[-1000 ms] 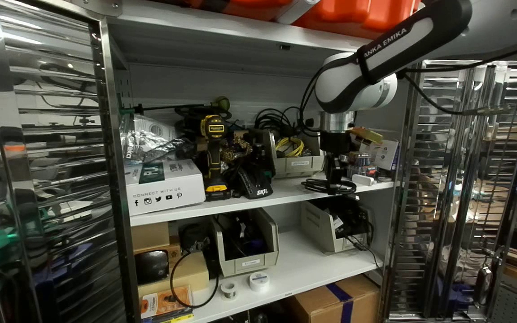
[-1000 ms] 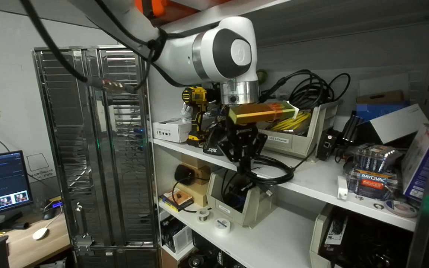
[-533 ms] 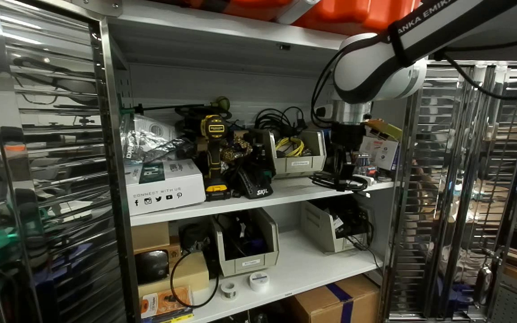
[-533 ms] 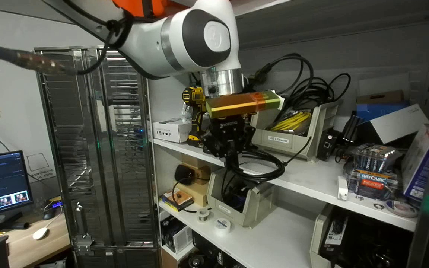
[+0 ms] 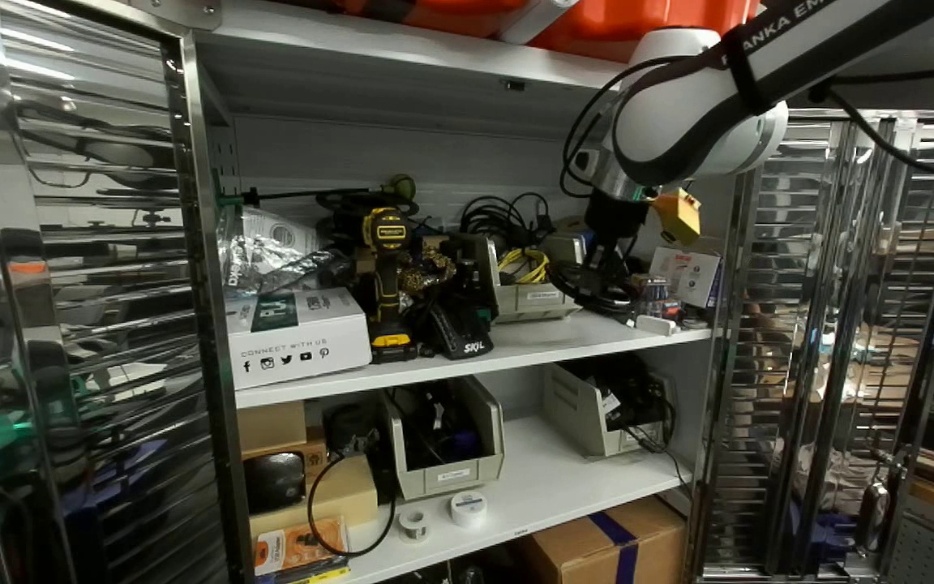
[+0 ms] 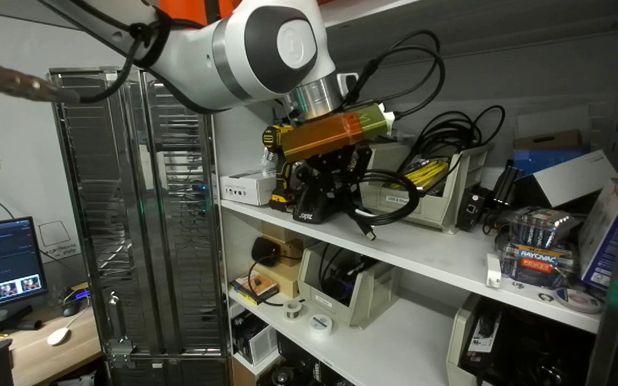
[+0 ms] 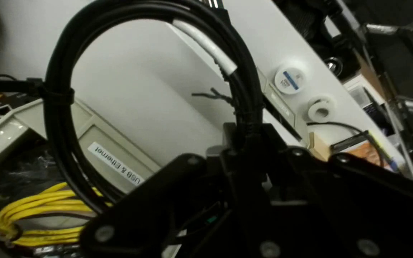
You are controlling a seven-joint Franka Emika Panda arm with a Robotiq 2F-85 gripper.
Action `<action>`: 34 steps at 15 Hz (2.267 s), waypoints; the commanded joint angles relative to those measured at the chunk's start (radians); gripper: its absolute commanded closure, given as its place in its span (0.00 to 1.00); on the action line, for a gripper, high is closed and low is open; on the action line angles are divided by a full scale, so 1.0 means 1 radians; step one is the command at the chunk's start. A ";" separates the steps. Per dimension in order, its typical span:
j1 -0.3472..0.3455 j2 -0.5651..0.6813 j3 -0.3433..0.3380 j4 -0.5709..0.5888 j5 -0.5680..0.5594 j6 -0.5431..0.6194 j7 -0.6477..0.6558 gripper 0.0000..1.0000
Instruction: Pick up the black cable and put it in the cable tray
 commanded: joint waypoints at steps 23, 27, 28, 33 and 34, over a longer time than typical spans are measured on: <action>0.162 0.589 -0.200 0.748 -0.261 0.346 0.990 0.87; 0.196 0.640 -0.265 0.795 -0.352 0.342 1.037 0.87; 0.200 0.647 -0.272 0.801 -0.362 0.333 1.039 0.87; 0.207 0.641 -0.292 0.792 -0.390 0.324 1.039 0.41; 0.201 0.618 -0.274 0.764 -0.377 0.314 1.017 0.32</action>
